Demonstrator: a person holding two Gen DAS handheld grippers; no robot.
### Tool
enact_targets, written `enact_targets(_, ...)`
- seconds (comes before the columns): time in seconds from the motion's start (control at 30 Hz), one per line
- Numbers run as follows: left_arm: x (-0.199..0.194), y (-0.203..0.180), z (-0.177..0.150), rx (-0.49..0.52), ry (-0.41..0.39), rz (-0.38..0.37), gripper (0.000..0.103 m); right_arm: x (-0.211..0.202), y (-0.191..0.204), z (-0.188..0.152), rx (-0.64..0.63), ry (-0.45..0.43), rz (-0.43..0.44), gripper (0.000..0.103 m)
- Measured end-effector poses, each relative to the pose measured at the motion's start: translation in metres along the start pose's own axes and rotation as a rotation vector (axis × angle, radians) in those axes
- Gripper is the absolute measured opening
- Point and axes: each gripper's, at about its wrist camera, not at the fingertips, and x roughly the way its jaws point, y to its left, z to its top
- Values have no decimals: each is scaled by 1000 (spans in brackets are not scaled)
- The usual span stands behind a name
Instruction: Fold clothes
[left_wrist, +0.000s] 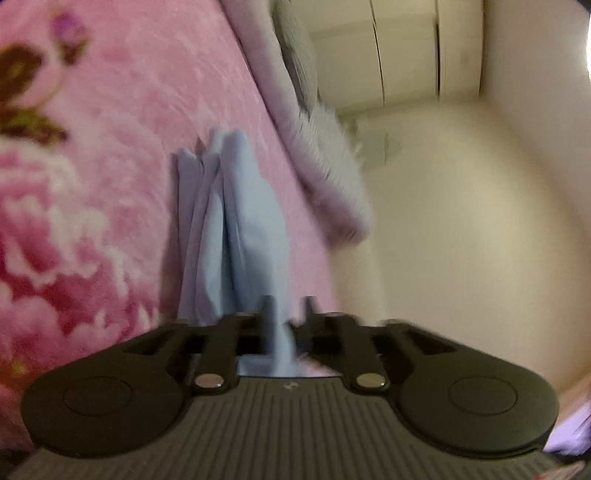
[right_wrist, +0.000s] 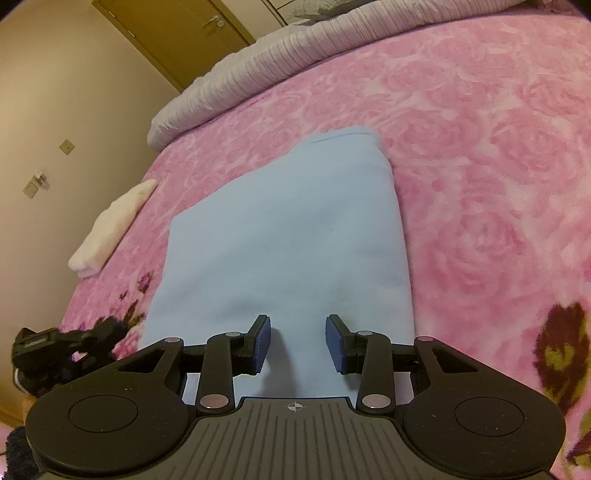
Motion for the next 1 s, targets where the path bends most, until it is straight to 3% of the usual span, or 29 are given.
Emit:
enact_targets(0.17, 17, -15, 4, 252, 147, 57, 25, -1, -2, 0, 13, 1, 10, 38)
enact_targets(0.37, 37, -26, 2, 557, 348, -2, 26, -1, -2, -1, 11, -6, 11, 38)
enact_targets(0.47, 53, -31, 9, 648, 425, -25, 26, -1, -3, -1, 11, -4, 14, 38)
enact_targets(0.57, 61, -30, 10, 645, 489, -74, 25, 0, -4, 1, 13, 1, 16, 38)
enact_targets(0.63, 65, -29, 4, 674, 532, -81, 13, 0, -4, 2, 11, 3, 17, 38)
enact_targets(0.7, 59, -33, -1, 706, 524, -76, 10, -1, -5, 3, 12, 6, 18, 38)
enact_targets(0.83, 26, -44, -9, 711, 395, -77, 8, -1, -6, 3, 5, 17, 34, 37)
enact_targets(0.93, 17, -29, -19, 639, 355, 16, 8, 2, -4, 3, -5, 32, 46, 37)
enact_targets(1.0, 18, -18, -28, 529, 315, 71, 9, 3, 1, 1, -44, 38, 27, 37)
